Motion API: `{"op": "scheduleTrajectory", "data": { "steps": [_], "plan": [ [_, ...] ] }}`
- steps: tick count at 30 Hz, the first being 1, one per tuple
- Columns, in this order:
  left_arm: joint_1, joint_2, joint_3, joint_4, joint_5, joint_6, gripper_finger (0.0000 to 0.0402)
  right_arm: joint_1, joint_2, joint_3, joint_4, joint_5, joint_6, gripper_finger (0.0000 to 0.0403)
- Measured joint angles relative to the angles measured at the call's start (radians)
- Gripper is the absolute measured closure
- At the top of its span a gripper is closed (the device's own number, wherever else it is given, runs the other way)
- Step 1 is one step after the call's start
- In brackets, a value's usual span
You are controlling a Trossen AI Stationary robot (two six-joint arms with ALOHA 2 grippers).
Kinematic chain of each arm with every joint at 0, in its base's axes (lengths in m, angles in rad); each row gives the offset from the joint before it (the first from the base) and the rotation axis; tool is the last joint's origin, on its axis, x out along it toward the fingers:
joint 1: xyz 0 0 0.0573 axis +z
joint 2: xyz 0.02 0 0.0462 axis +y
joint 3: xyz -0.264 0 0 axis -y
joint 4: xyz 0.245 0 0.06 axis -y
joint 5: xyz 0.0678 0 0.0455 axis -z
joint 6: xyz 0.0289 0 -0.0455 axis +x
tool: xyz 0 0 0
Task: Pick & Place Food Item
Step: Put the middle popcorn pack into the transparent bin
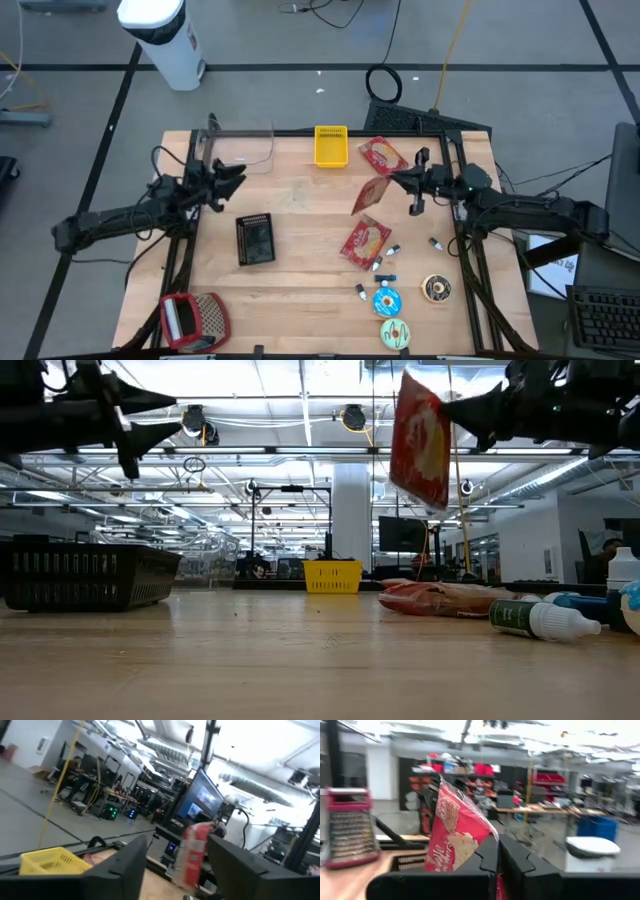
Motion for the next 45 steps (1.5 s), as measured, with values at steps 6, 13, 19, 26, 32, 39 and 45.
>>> {"op": "scheduleTrajectory", "data": {
  "steps": [6, 13, 19, 26, 32, 39, 45],
  "plan": [
    [-0.077, 0.298, 0.120, 0.128, 0.000, 0.140, 0.0101, 0.000, 0.099, 0.000, 0.089, 0.023, 0.000, 0.0403],
    [-0.145, 0.641, 0.389, 0.094, 0.023, 0.289, 0.0076, 0.000, 0.205, 0.005, 0.167, 0.023, 0.000, 0.0403],
    [-0.176, 0.876, 0.641, -0.030, 0.037, 0.376, 0.0089, 0.000, 0.239, 0.017, 0.170, 0.023, 0.000, 0.0403],
    [-0.207, 1.118, 0.922, -0.251, 0.036, 0.486, 0.0100, 0.000, 0.240, 0.018, 0.169, 0.023, -0.009, 0.0403],
    [-0.209, 1.268, 1.106, -0.342, 0.034, 0.548, 0.0094, 0.000, 0.240, 0.018, 0.169, 0.023, -0.016, 0.0403],
    [-0.209, 1.389, 1.235, -0.377, 0.025, 0.566, 0.0098, 0.000, 0.240, 0.018, 0.169, 0.023, -0.022, 0.0403],
    [-0.205, 1.445, 1.314, -0.398, 0.016, 0.548, 0.0110, 0.000, 0.240, 0.018, 0.168, 0.023, -0.022, 0.0403]
  ]
}}
